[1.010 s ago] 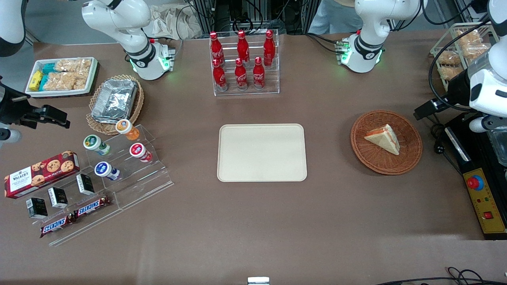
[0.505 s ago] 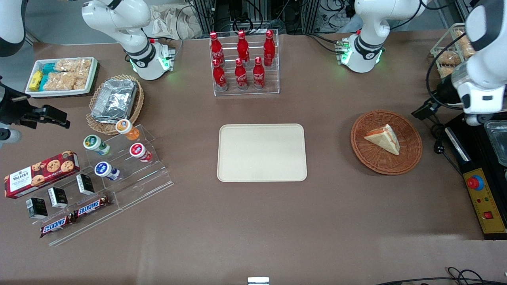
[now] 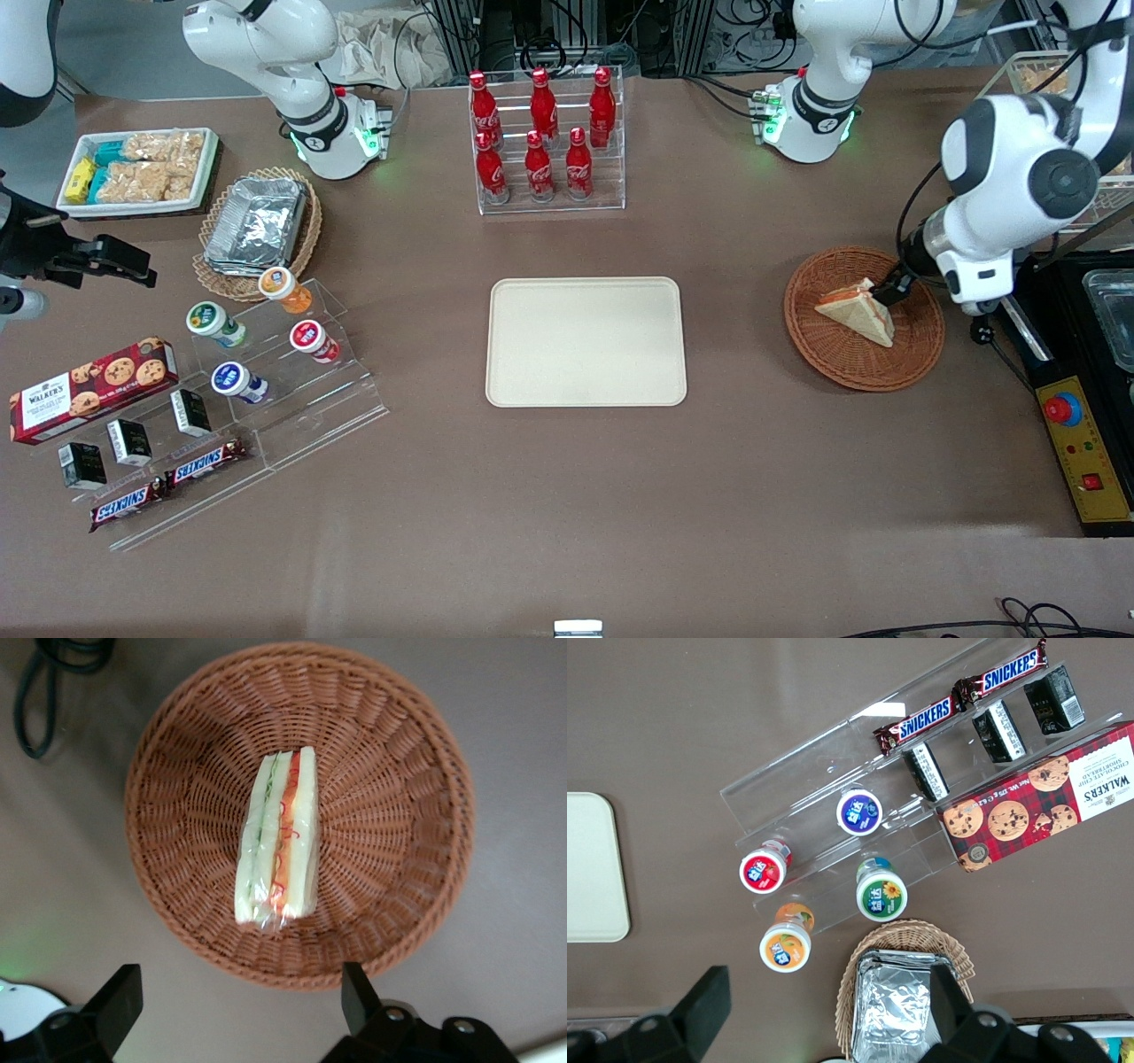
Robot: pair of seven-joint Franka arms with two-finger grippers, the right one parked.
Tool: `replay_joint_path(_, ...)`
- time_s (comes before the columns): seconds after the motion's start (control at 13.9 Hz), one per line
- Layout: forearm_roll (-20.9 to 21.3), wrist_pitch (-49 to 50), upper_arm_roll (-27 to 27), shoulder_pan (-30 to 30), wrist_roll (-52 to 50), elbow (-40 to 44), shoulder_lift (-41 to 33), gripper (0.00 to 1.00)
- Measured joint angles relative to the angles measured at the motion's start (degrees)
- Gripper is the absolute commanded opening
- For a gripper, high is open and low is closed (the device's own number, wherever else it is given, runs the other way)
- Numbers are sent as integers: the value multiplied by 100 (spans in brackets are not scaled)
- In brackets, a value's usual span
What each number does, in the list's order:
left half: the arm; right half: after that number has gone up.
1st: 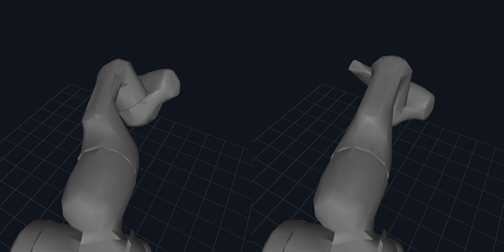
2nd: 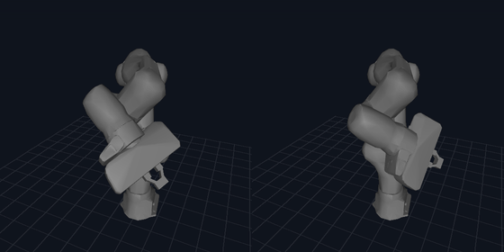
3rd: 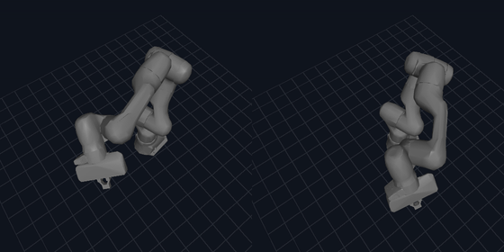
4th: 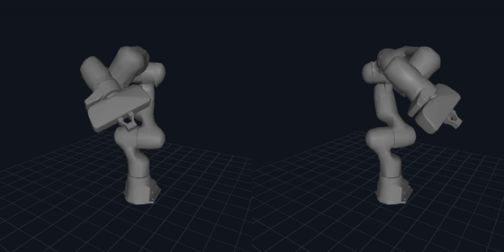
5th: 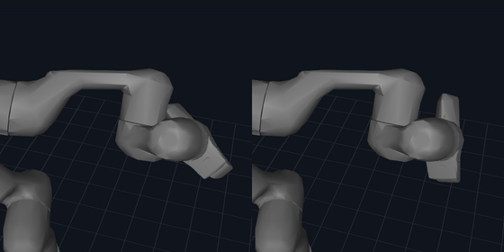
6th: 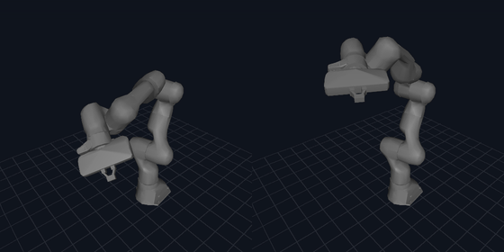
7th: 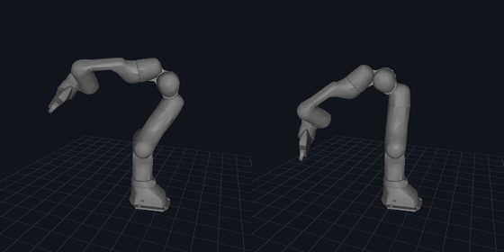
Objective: Place sandwich from basket to tray
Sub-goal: 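Lower the open left gripper onto the wrapped sandwich in the basket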
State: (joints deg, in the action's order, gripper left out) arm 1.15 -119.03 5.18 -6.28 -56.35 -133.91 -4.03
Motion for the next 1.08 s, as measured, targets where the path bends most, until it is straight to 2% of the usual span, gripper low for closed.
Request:
replay_joint_path(0.43, 0, -1350, 166, 4, -12, -930, 153, 100)
replay_joint_path(0.79, 0, -2116, 208, 4, -12, -1161, 631, 100)
replay_joint_path(0.87, 1, -2207, 209, 4, -12, -1162, 724, 94)
replay_joint_path(1.01, 1, -2396, 209, 4, -12, -1162, 872, 42)
replay_joint_path(1.08, 0, -2483, 209, 4, -12, -1162, 930, 22)
